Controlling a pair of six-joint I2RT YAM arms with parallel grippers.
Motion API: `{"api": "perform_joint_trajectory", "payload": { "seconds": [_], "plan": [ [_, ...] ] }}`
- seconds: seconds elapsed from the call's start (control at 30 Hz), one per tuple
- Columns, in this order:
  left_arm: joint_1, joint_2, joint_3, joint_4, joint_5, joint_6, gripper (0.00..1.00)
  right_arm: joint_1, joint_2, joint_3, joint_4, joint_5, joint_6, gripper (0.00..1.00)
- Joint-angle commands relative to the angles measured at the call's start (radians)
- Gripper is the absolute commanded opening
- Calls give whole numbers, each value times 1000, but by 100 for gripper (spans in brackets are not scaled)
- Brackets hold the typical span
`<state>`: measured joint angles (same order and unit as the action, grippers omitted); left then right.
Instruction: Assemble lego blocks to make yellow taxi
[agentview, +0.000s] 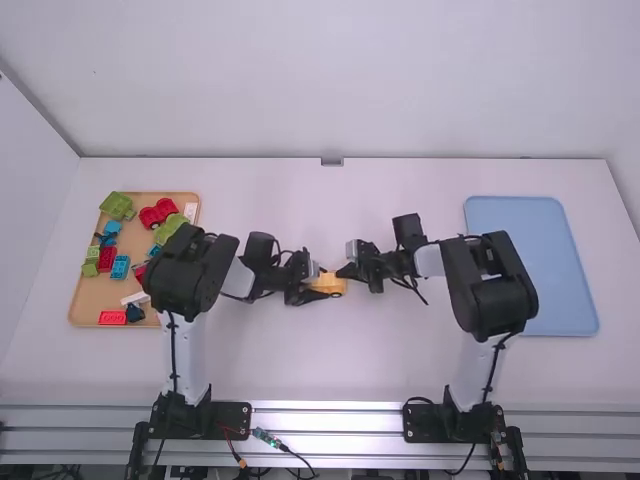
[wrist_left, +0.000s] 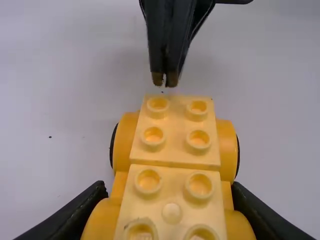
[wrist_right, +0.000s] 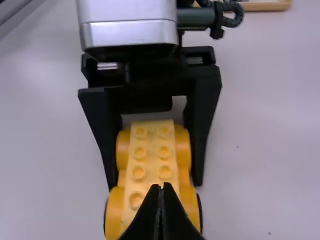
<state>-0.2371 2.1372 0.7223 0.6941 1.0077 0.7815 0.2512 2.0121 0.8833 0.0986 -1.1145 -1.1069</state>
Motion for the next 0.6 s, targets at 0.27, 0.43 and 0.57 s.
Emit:
{"api": "perform_joint_trajectory", "payload": {
  "seconds": [0.27,0.43,0.57],
  "plan": [
    [-5,14,-61,39,-82,-9,39,13,-23,-29,49,-37,5,0],
    [-6,14,-58,26,-85,-7,37,11,-18,-50,82,-39,10,0],
    [-6,14,-41,-19,-84,-2,36,12,34,-31,146,-53,94,0]
  ]
}}
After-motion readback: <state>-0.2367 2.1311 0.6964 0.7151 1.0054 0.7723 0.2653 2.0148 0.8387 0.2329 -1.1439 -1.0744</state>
